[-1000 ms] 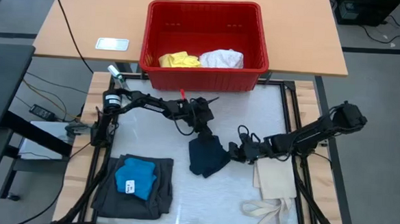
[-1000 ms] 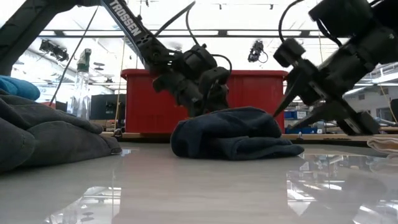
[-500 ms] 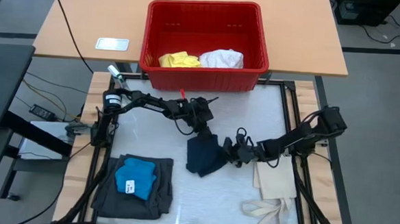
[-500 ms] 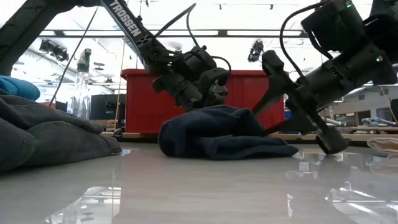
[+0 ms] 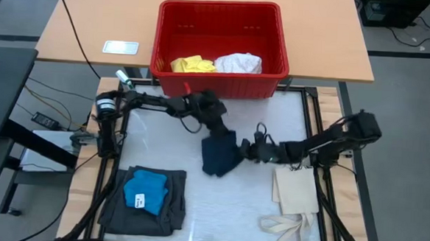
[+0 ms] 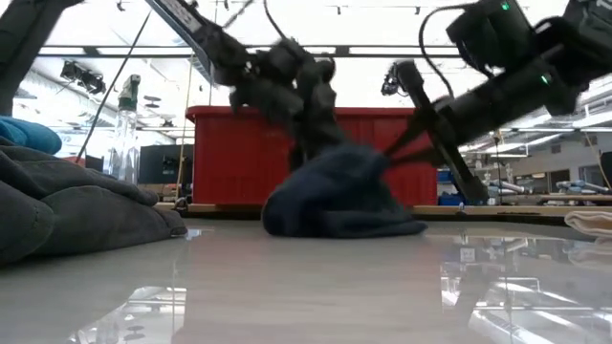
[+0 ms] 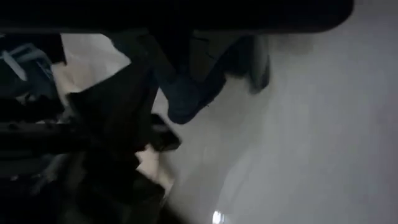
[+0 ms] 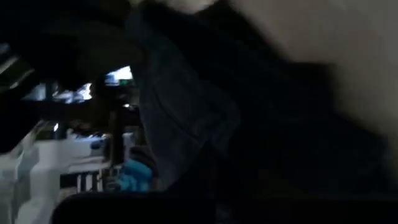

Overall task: Fold laundry
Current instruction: Fold the black shorts

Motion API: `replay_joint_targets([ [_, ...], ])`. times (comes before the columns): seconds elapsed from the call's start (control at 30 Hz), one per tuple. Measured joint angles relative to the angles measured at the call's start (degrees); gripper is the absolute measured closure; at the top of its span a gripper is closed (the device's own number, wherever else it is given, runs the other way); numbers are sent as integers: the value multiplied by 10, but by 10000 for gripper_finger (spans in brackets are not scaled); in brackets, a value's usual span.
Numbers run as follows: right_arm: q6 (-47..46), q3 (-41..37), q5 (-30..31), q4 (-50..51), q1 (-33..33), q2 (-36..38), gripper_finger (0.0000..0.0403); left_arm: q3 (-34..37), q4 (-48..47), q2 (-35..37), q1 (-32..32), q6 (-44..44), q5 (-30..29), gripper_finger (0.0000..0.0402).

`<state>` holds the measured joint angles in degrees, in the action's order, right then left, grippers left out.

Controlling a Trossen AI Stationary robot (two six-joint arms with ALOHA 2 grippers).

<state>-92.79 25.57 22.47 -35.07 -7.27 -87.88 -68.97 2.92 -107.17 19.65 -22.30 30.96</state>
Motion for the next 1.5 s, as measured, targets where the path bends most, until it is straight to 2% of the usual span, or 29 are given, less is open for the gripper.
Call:
replay_joint_targets([
  [0.1,121,10,2,40,37,62,387,0,3,54,18,37,-2,388],
  [0.2,260,57,8,134,72,137,387,0,8,115,33,87,-25,389],
  [0.3,430,141,39,275,93,196,387,0,19,173,43,139,-62,389],
  [0.4,601,249,63,409,104,224,387,0,32,220,47,169,-86,389],
  [0.5,688,337,57,513,106,225,387,-1,23,248,40,170,-93,388],
  [0.6,695,380,22,588,95,214,387,-1,-37,253,12,146,-105,387],
  [0.77,596,355,-72,673,38,170,387,-1,-196,211,-87,135,-187,385],
  [0.83,558,324,-113,668,5,142,387,-1,-223,176,-132,109,-201,385],
  [0.93,513,279,-202,611,-42,98,383,-1,-225,127,-190,52,-191,380],
  [1.07,450,244,-297,569,-80,44,341,1,-225,78,-242,-31,-192,355],
  [1.2,443,240,-362,569,-91,17,285,2,-221,67,-251,-85,-194,310],
  [1.3,448,240,-366,569,-79,17,247,1,-216,68,-253,-99,-191,280],
  [1.4,455,240,-315,566,-59,28,223,1,-209,76,-259,-97,-176,264],
  [1.5,509,241,-256,541,-38,42,216,0,-219,84,-273,-92,-176,269],
])
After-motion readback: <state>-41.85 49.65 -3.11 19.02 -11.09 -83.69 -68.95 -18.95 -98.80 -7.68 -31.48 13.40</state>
